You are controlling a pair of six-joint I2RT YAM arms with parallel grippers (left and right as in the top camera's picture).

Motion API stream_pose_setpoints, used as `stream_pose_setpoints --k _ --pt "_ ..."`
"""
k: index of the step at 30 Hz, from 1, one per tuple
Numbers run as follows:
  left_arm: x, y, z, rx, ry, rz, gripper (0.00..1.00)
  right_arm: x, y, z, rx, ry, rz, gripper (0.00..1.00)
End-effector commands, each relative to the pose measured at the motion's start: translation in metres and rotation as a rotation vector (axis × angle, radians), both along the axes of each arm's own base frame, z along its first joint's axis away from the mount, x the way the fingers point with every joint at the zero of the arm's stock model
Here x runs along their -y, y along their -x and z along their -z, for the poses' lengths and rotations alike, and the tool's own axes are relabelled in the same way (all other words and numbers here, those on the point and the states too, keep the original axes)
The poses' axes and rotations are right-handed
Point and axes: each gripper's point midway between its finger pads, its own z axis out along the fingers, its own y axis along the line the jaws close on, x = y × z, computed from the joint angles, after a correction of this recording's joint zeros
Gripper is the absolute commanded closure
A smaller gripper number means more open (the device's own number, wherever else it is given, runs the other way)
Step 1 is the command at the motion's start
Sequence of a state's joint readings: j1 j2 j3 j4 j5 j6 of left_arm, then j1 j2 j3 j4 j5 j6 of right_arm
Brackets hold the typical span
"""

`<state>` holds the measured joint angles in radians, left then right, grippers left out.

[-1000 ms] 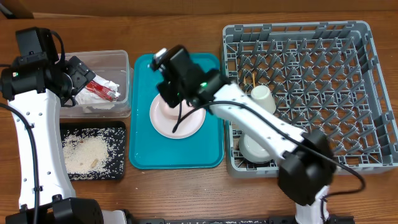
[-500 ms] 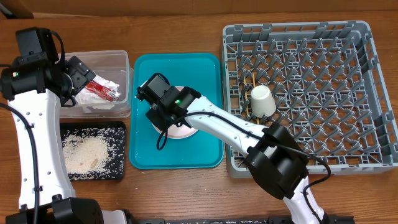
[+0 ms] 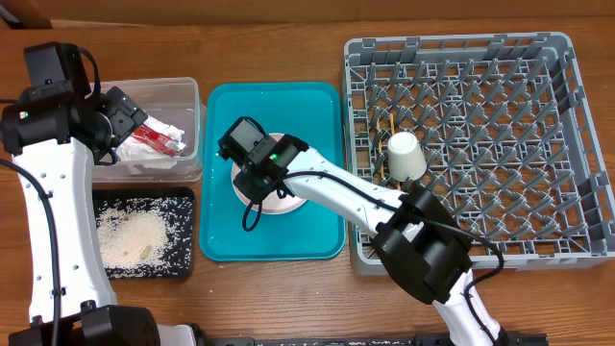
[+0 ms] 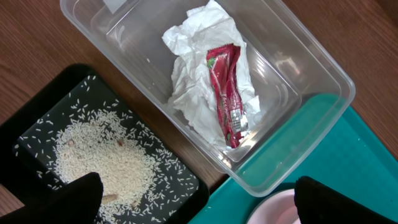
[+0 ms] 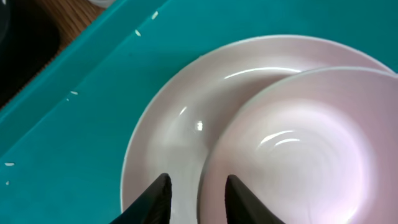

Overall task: Sort waste into correct bins and load items into the dishwasher
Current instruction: 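Grip the pink plate's edge with the right gripper and lift it, then carry the pink plate right and set it upright in the rack's back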

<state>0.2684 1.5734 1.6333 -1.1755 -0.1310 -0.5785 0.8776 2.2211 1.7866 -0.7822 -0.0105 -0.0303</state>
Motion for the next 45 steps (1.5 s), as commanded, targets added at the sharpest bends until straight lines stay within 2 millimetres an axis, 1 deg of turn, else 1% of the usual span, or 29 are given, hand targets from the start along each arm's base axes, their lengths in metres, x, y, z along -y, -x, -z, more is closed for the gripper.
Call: stream_pose_setpoints --k 1,4,16,17,19,22,24,25,29,31,33,35,37,38,39,42,45 --pt "0.002 -0.004 -0.005 0.021 0.004 -0.011 0.0 0.006 -0.005 0.003 0.018 0.033 0.014 0.73" --pt "0.002 -0.004 -0.005 0.021 0.004 -0.011 0.0 0.009 -0.003 0.005 0.006 0.048 0.014 0.76" --pt "0.002 -0.004 -0.005 0.021 0.004 -0.011 0.0 0.017 0.004 0.008 -0.021 0.08 0.013 0.77" --pt "0.002 -0.004 -0.005 0.021 0.004 -0.011 0.0 0.017 0.004 0.008 -0.021 0.08 0.013 0.78" --pt "0.002 -0.004 -0.005 0.021 0.004 -0.011 0.0 0.017 0.004 0.008 -0.021 0.08 0.013 0.83" --pt "0.002 -0.004 -0.005 0.021 0.004 -0.011 0.0 0.017 0.004 0.008 -0.021 0.08 0.013 0.85" --pt "0.002 -0.004 -0.005 0.021 0.004 -0.011 0.0 0.017 0.004 0.008 -0.021 0.08 0.013 0.95" --pt "0.002 -0.004 -0.005 0.021 0.004 -0.011 0.0 0.017 0.004 0.008 -0.02 0.079 0.013 0.96" --pt "0.002 -0.004 -0.005 0.021 0.004 -0.011 0.0 0.017 0.003 0.008 -0.02 0.078 0.013 0.96" --pt "0.002 -0.004 -0.005 0.021 0.004 -0.011 0.0 0.014 0.002 0.003 -0.012 0.069 0.013 0.96" --pt "0.002 -0.004 -0.005 0.021 0.004 -0.011 0.0 0.009 -0.003 -0.015 0.009 0.042 0.014 0.96" --pt "0.002 -0.004 -0.005 0.021 0.004 -0.011 0.0 0.003 -0.008 -0.045 0.04 0.004 0.014 0.96" --pt "0.002 -0.004 -0.005 0.021 0.004 -0.011 0.0 -0.003 -0.014 -0.084 0.086 -0.051 0.017 0.96" --pt "0.002 -0.004 -0.005 0.021 0.004 -0.011 0.0 -0.005 -0.017 -0.107 0.11 -0.085 0.02 0.96" --pt "0.002 -0.004 -0.005 0.021 0.004 -0.011 0.0 -0.005 -0.021 -0.125 0.128 -0.11 0.025 0.96" --pt "0.002 -0.004 -0.005 0.021 0.004 -0.011 0.0 0.003 -0.033 -0.188 0.178 -0.215 0.044 0.96" --pt "0.002 -0.004 -0.005 0.021 0.004 -0.011 0.0 0.023 -0.045 -0.233 0.172 -0.33 0.059 0.96"
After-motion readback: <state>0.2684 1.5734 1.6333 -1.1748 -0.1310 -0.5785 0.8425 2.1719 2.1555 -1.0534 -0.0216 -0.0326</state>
